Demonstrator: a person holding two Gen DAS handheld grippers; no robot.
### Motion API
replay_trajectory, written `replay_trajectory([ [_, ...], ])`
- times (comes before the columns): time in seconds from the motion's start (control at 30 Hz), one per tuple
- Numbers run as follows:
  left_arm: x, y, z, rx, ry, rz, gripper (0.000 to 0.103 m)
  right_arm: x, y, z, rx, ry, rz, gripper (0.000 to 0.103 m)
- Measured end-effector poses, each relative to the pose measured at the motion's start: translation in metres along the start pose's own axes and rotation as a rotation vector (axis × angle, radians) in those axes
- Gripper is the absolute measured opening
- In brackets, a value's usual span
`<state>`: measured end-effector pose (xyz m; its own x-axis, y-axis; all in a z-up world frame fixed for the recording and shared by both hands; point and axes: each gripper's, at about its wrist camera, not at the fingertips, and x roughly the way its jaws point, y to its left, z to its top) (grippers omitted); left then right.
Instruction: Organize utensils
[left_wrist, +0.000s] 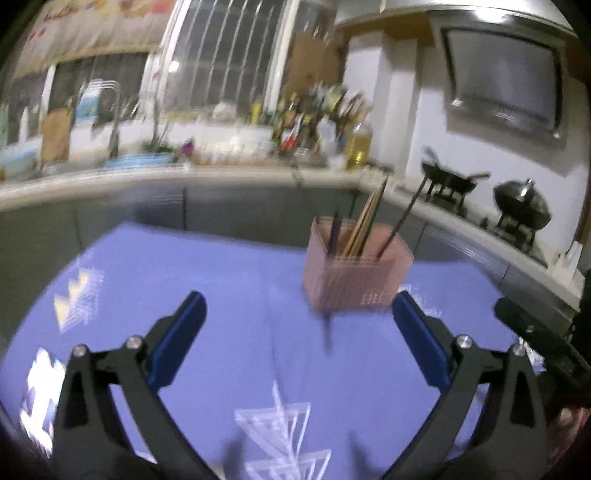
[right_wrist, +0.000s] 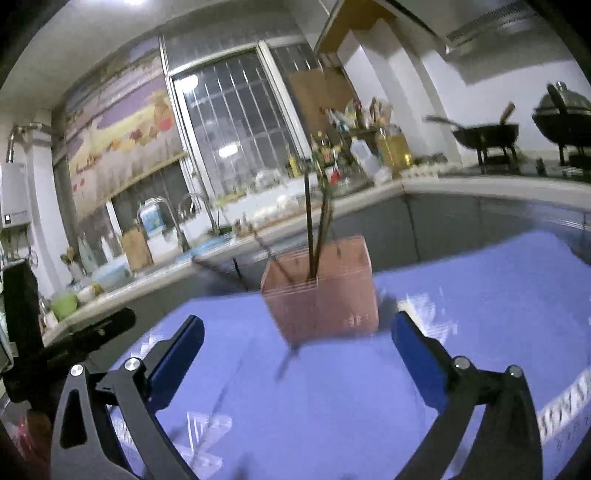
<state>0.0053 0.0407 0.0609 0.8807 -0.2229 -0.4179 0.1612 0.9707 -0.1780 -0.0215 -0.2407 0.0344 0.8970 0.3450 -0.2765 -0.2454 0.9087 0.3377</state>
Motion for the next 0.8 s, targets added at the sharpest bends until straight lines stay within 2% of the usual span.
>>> replay_trajectory([
  [0.1,0.009,0.003,-0.029,-0.008,0.105,0.021,0.097,0.0,-0.002,-0.02,0.045,0.071,-0.013,0.099],
  [0.17,0.013,0.001,-0.04,0.005,0.149,0.041,0.097,0.0,0.001,-0.03,0.055,0.116,-0.009,0.093],
  [0.23,0.013,-0.001,-0.049,0.013,0.174,0.047,0.097,0.0,0.008,-0.037,0.023,0.144,-0.034,0.075],
  [0.3,0.012,-0.003,-0.053,0.023,0.178,0.055,0.097,-0.001,0.015,-0.04,-0.003,0.167,-0.029,0.07],
  [0.37,0.011,-0.008,-0.054,0.046,0.182,0.078,0.097,-0.003,0.019,-0.041,-0.008,0.168,-0.024,0.058],
  [0.43,0.012,-0.013,-0.054,0.064,0.186,0.092,0.097,-0.002,0.023,-0.042,-0.013,0.184,-0.014,0.036],
  [0.5,0.011,-0.017,-0.053,0.072,0.185,0.09,0.097,-0.001,0.024,-0.043,-0.015,0.2,-0.005,0.029],
  [0.8,0.011,-0.027,-0.048,0.078,0.186,0.069,0.097,-0.004,0.028,-0.04,-0.015,0.182,-0.009,0.028],
])
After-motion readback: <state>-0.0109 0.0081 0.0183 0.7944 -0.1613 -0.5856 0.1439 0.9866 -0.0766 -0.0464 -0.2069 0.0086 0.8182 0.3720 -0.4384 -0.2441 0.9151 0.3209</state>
